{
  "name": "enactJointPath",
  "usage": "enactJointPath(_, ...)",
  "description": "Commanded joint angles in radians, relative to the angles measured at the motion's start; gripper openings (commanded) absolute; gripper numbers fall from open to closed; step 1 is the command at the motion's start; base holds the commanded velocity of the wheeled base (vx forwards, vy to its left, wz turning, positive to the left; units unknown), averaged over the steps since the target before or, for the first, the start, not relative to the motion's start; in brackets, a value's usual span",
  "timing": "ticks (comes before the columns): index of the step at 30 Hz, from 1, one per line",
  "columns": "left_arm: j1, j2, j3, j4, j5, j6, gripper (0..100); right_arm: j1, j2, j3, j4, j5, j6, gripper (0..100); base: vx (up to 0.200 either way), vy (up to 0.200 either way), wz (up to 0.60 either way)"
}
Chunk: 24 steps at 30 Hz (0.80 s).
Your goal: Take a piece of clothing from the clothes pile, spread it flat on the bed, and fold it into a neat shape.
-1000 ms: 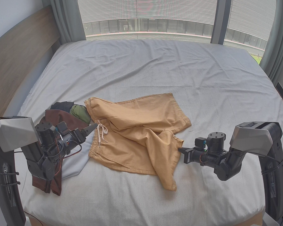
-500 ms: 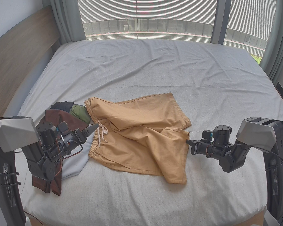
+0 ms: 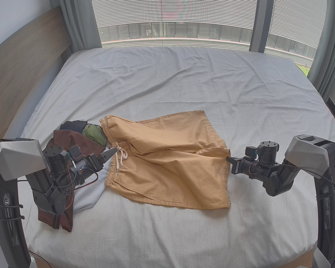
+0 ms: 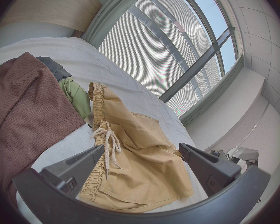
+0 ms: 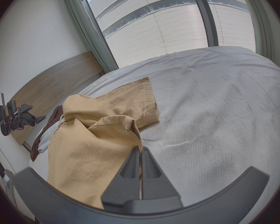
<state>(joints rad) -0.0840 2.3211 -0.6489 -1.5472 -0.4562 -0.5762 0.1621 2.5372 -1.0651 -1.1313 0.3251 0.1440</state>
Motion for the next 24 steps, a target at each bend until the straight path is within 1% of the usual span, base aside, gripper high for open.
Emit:
enactJointPath(1,0.001,0.0,0.008,-0.001,-0.001,-0.001,100,0.0,0.0,-0.01,-0.001,0.0,0.0,0,0.0,0.0,0.0)
enactJointPath(5,0.001,0.0,0.011,-0.001,0.001,-0.001,100,0.002,0.0,-0.018,-0.002,-0.001,0.0,0,0.0,0.0,0.0)
enactJointPath(6,0.001,0.0,0.014,-0.001,-0.001,-0.001,100,0.002,-0.002,-0.019,-0.002,-0.003,0.0,100,0.0,0.0,0.0)
enactJointPath(11,0.012,-0.003,0.034,-0.001,-0.002,-0.001,100,-0.01,-0.026,-0.012,-0.004,-0.005,0.002,100,0.0,0.0,0.0)
enactJointPath(14,0.024,-0.005,0.061,-0.001,-0.002,0.004,100,-0.018,-0.077,0.033,-0.015,-0.005,0.002,100,0.0,0.0,0.0)
enactJointPath(17,0.05,0.003,0.095,0.003,-0.007,0.044,100,-0.006,-0.163,0.148,-0.047,-0.003,0.011,100,0.0,0.0,0.0)
enactJointPath(20,0.066,0.014,0.112,0.004,-0.012,0.056,100,0.01,-0.21,0.24,-0.093,0.0,0.028,100,0.0,0.0,0.0)
enactJointPath(21,0.07,0.023,0.123,0.004,-0.012,0.058,100,0.036,-0.233,0.3,-0.133,0.0,0.066,100,0.0,0.0,0.0)
enactJointPath(22,0.07,0.023,0.123,0.004,-0.012,0.058,100,0.036,-0.233,0.3,-0.133,0.0,0.066,100,0.0,0.0,0.0)
enactJointPath(24,0.072,0.038,0.14,0.004,-0.012,0.056,100,0.077,-0.249,0.384,-0.22,-0.001,0.154,100,0.0,0.0,0.0)
